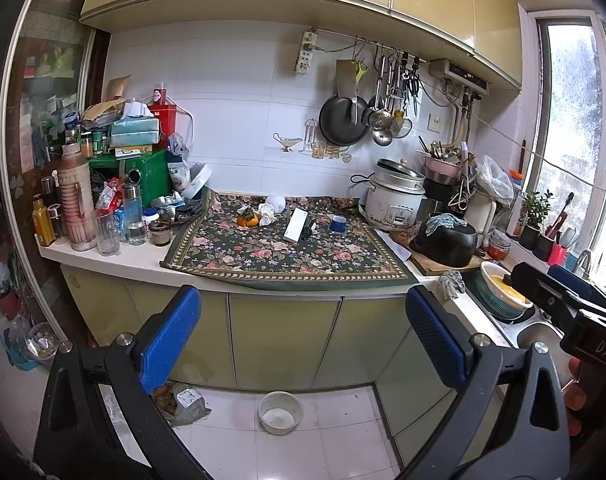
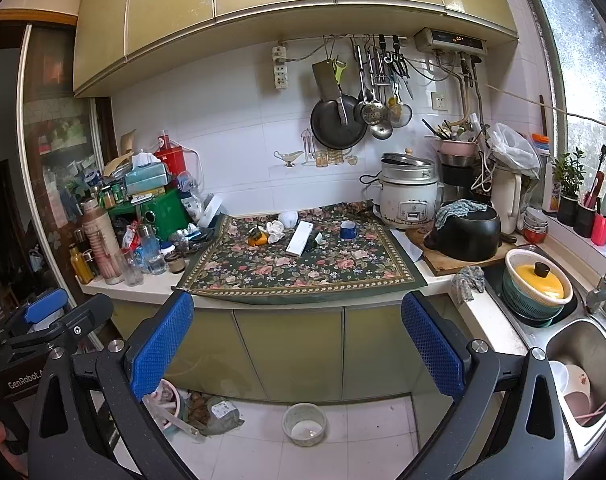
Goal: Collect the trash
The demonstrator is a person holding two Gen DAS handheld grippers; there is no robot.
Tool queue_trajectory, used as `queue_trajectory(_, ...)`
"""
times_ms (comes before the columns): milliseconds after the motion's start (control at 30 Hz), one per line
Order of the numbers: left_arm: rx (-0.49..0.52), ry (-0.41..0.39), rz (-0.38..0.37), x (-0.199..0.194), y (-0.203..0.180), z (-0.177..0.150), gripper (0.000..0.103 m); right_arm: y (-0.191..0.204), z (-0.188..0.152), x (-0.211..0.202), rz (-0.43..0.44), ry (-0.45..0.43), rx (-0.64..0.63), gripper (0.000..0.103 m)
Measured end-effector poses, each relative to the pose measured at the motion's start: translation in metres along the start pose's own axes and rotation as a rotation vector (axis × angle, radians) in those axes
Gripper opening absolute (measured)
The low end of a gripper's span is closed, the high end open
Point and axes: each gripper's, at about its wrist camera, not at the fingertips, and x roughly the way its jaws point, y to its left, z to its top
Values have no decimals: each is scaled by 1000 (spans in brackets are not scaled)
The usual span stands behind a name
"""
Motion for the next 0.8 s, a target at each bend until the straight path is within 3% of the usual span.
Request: queue_trajectory(800, 14, -2, -11, 0, -4, 3, 103, 2, 1, -1, 2, -8, -2, 103)
